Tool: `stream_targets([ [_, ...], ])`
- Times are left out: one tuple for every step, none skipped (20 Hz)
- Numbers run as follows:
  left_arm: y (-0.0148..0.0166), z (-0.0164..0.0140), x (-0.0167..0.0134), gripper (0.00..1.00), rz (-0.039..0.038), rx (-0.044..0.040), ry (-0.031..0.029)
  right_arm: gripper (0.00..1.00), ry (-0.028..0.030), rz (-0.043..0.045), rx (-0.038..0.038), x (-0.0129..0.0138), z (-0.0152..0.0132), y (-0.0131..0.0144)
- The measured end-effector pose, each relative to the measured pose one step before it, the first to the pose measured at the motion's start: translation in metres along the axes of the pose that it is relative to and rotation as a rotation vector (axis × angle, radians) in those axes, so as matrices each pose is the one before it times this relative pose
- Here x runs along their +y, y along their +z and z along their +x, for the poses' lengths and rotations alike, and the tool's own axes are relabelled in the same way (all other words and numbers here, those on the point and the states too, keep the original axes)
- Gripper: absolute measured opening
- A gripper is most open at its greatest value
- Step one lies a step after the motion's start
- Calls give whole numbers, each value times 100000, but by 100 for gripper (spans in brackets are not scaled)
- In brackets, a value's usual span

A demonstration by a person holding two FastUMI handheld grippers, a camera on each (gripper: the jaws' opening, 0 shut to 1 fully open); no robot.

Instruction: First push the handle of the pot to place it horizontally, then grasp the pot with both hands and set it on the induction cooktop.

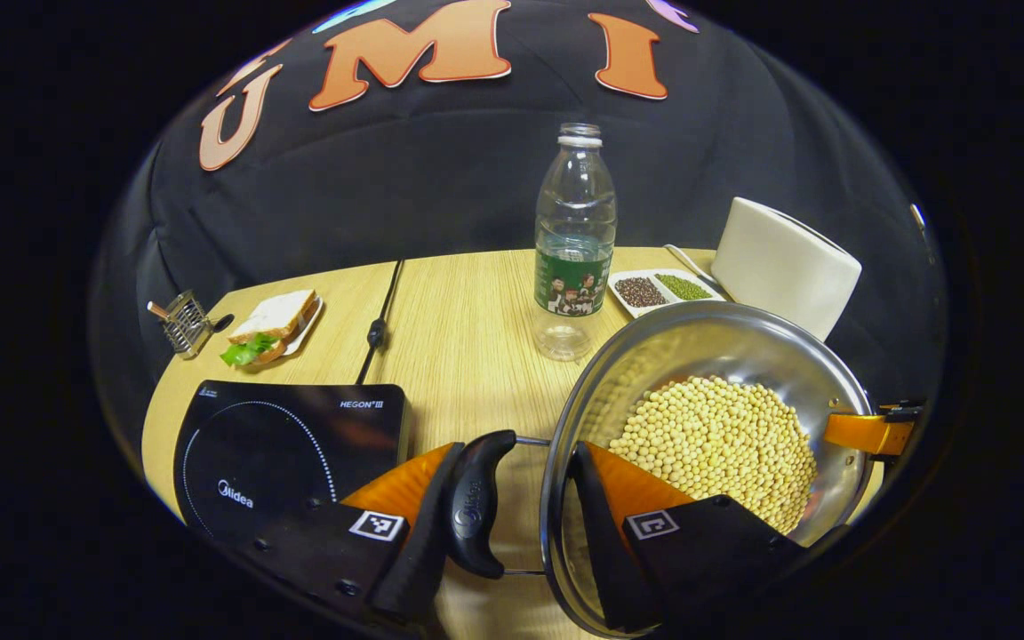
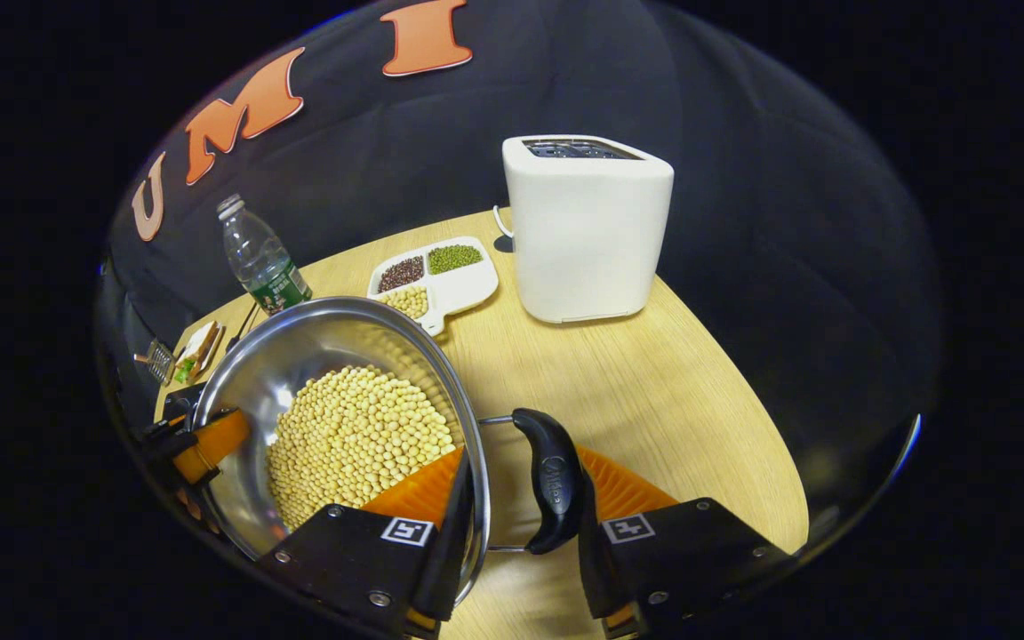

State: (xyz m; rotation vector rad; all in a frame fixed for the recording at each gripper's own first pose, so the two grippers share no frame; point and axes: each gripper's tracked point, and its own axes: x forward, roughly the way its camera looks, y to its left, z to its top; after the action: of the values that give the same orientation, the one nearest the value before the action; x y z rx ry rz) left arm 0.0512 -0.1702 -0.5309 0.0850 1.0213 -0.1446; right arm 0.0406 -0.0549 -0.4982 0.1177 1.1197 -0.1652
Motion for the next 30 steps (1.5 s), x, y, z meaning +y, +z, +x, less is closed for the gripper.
stream_targets([
  [332, -488, 326, 76, -300, -917, 32, 54, 370, 378, -1130, 216, -1098, 158],
  [333, -711, 534, 76, 155, -890, 268, 54, 580, 28, -500, 230, -680, 117],
  [543, -579, 439, 76, 325, -1119, 262, 55, 379, -85, -786, 387, -633, 274],
  [395, -600, 450, 76, 271, -791, 333, 55, 336, -99, -1056, 458, -558, 381],
  [414, -530, 449, 76, 100, -616, 174, 55, 470, -475, -694, 539, -454, 145],
  [436, -538, 529, 76, -140, -658, 265, 50, 1030, -831, -938, 579, -297, 222],
  [224, -599, 625, 79, 44, -732, 374, 50, 1509, -283, -12, 530, -308, -75],
  [295, -481, 639, 78, 414, -871, 520, 54, 1442, 1324, 254, 749, -373, -64],
  [51, -459, 657, 76, 560, -406, 337, 54, 885, 569, -176, 609, -517, 34],
  [72, -333, 608, 76, 375, -77, 291, 54, 305, -734, -357, 579, -208, 112],
  [104, -282, 692, 76, -45, -229, 331, 54, 197, -1324, -548, 458, -346, 56],
  [210, -269, 709, 79, -419, -353, 477, 49, 618, -1106, -205, 639, -293, 135],
  [99, -322, 703, 76, -794, -356, 504, 54, 662, -86, -114, 851, -425, 179],
  [171, -268, 741, 76, -498, -507, 595, 54, 606, -200, -124, 851, -253, 176],
  [116, -382, 831, 76, -333, -383, 607, 54, 356, -1041, -607, 698, -337, 182],
  [179, -455, 805, 73, -319, -356, 572, 54, 369, -946, -245, 742, -205, 237],
  [178, -473, 798, 72, -347, -209, 579, 54, 509, -906, -392, 777, -329, 267],
  [331, -364, 740, 72, -579, -426, 443, 54, 661, -409, -190, 841, -246, 289],
  [211, -440, 737, 72, -290, -341, 498, 54, 646, -539, -497, 788, -343, 238],
  [293, -283, 721, 72, -143, -606, 235, 54, 761, -600, -580, 709, -284, 227],
  [182, -243, 816, 73, -141, -688, 427, 54, 1044, 5, -786, 724, -265, 100],
  [64, -489, 673, 76, 296, -275, 705, 54, 912, 37, 156, 662, -35, 64],
  [-54, -272, 710, 76, 412, -11, 763, 54, 614, -256, 466, 768, -25, -92],
  [-59, -251, 750, 76, 197, -11, 632, 54, 395, -614, 195, 508, 32, -232],
  [-23, -227, 684, 76, -187, -59, 522, 54, 472, -723, -50, 692, -139, 102],
  [77, -289, 583, 76, -519, -100, 369, 54, 547, -230, -317, 690, -107, 233],
  [51, -71, 744, 79, -467, -313, 525, 54, 708, -356, -14, 595, -56, 80],
  [173, -246, 684, 79, -442, -47, 516, 54, 456, -385, -506, 672, -327, 235],
  [54, -214, 654, 79, -312, -275, 421, 53, 318, -586, -151, 619, -244, 150],
  [196, -149, 638, 76, -259, -90, 435, 54, 296, -740, -192, 654, -44, 208],
])
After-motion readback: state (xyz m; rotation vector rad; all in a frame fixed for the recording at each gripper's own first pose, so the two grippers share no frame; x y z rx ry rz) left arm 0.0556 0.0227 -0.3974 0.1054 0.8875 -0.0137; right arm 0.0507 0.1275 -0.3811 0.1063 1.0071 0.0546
